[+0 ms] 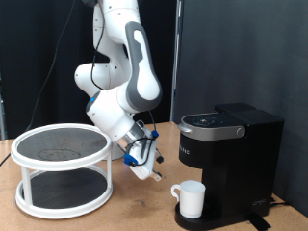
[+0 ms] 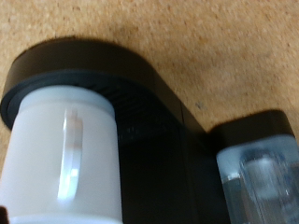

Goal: Make a cup of coffee with the keurig machine

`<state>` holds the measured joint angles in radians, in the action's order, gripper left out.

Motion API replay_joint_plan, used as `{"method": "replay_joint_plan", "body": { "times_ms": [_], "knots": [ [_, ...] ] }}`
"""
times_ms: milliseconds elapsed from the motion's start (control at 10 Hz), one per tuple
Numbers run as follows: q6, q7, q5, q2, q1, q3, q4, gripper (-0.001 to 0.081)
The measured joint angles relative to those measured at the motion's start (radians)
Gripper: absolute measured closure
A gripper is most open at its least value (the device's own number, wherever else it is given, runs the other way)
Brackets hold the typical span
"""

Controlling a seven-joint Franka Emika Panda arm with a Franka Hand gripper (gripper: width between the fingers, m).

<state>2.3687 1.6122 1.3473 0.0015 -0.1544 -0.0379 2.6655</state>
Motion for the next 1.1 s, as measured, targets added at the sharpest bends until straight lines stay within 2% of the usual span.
{"method": "replay_joint_plan", "body": {
  "times_ms": [300, 500, 600, 800, 1100],
  "knots": [
    [-0.147, 0.078, -0.047, -0.099, -0.040, 0.043, 0.008, 0.0072],
    [-0.205, 0.127, -0.081, -0.161, -0.057, 0.060, 0.015, 0.0072],
    [-0.200, 0.125, -0.081, -0.158, -0.057, 0.058, 0.015, 0.0072],
    [-0.253, 0.126, -0.107, -0.178, -0.057, 0.058, 0.015, 0.0072],
    [-0.377, 0.126, -0.127, -0.279, -0.058, 0.067, 0.017, 0.0072]
  ]
}}
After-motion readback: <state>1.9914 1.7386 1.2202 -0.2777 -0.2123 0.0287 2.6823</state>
